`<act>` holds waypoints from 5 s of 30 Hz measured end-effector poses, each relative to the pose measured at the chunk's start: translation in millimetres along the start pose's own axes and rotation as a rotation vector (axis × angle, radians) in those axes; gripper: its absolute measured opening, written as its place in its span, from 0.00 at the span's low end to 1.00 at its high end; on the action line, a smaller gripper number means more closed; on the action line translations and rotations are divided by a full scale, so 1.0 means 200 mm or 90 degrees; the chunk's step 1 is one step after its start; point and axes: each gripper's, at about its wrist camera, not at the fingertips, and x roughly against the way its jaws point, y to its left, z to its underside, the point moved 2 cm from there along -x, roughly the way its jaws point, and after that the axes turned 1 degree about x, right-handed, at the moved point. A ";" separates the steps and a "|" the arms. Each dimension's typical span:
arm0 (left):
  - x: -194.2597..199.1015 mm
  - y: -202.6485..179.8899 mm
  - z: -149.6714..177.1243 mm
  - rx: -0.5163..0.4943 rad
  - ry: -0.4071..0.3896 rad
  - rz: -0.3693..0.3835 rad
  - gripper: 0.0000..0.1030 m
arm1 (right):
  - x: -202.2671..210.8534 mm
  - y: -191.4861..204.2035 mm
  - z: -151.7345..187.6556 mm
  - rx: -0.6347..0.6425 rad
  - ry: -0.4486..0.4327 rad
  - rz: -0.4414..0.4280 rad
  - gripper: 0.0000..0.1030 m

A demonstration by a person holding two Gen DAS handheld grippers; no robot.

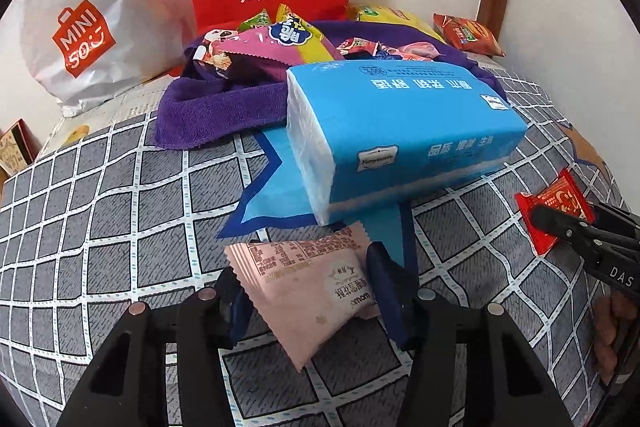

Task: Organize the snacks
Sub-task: 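Grasp the red packet with the right tool while the left grasps the pink packet, then carry the red packet and pink packet over the purple towel, then open both tools to drop the red and pink packets on the towel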

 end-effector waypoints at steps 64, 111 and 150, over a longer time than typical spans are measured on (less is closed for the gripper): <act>0.30 0.30 -0.54 0.158 0.002 0.099 0.26 | 0.24 0.27 -0.68 0.066 -0.126 -0.020 0.34; -0.27 0.58 -1.02 0.224 0.036 0.103 0.26 | -0.50 0.17 -1.18 0.049 -0.017 0.012 0.35; -0.42 0.38 -0.97 0.157 0.100 0.120 0.27 | -0.65 0.16 -1.14 0.070 0.067 0.023 0.35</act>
